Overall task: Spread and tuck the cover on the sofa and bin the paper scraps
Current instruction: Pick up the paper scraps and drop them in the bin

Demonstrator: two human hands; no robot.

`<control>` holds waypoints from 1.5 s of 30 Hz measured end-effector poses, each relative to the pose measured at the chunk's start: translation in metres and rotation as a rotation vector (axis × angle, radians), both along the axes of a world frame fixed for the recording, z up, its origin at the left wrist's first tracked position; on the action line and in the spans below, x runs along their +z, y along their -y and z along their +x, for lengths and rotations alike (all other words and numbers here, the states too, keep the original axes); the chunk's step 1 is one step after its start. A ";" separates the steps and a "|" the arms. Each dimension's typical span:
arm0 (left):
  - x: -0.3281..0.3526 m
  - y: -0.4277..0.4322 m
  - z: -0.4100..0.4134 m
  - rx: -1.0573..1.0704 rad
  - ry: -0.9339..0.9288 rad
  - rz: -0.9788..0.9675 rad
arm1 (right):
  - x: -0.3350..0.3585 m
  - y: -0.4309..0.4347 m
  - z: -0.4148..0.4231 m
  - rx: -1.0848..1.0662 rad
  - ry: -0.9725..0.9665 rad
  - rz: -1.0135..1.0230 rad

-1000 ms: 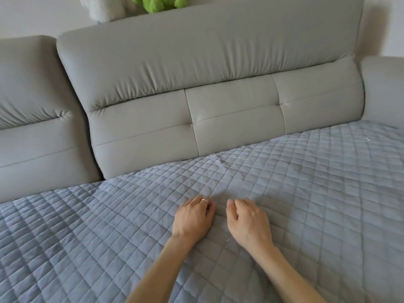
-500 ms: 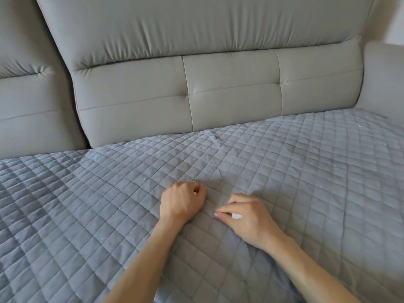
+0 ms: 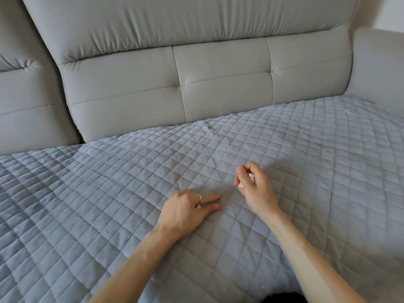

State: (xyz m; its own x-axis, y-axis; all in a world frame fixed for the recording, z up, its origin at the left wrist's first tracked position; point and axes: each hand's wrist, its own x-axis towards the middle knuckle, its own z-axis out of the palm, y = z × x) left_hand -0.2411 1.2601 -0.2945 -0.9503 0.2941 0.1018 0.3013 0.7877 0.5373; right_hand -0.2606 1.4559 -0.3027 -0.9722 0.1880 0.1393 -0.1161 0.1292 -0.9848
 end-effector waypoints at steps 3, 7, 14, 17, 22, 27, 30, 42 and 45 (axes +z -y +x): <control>0.000 -0.007 -0.002 0.062 -0.031 0.003 | -0.003 0.010 0.001 -0.031 -0.037 0.077; -0.007 -0.020 0.001 0.157 -0.100 -0.080 | 0.006 0.011 0.014 0.038 -0.042 0.186; -0.017 -0.010 0.013 0.141 -0.038 0.011 | 0.006 -0.030 0.111 0.404 0.147 0.337; -0.008 -0.007 0.005 0.147 -0.083 -0.009 | 0.007 -0.040 0.120 0.467 0.089 0.530; -0.010 -0.018 0.007 0.126 -0.108 0.027 | 0.001 -0.056 0.140 0.475 -0.063 0.699; -0.024 -0.021 0.024 0.093 -0.088 0.034 | -0.016 -0.058 0.165 0.550 -0.237 0.839; -0.027 -0.024 0.025 0.084 -0.087 0.040 | -0.024 -0.063 0.167 0.539 -0.418 0.975; -0.013 -0.028 0.036 0.195 0.230 0.431 | -0.004 -0.036 0.110 0.413 0.005 0.733; -0.021 -0.034 0.052 0.276 0.469 0.749 | -0.016 -0.034 0.105 0.310 0.045 0.661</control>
State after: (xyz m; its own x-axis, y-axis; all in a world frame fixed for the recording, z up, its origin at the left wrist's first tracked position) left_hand -0.1895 1.2946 -0.3154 -0.9689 0.0643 -0.2388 -0.2223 0.1973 0.9548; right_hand -0.1552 1.4898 -0.3186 -0.9747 -0.2059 0.0869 -0.2047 0.6661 -0.7173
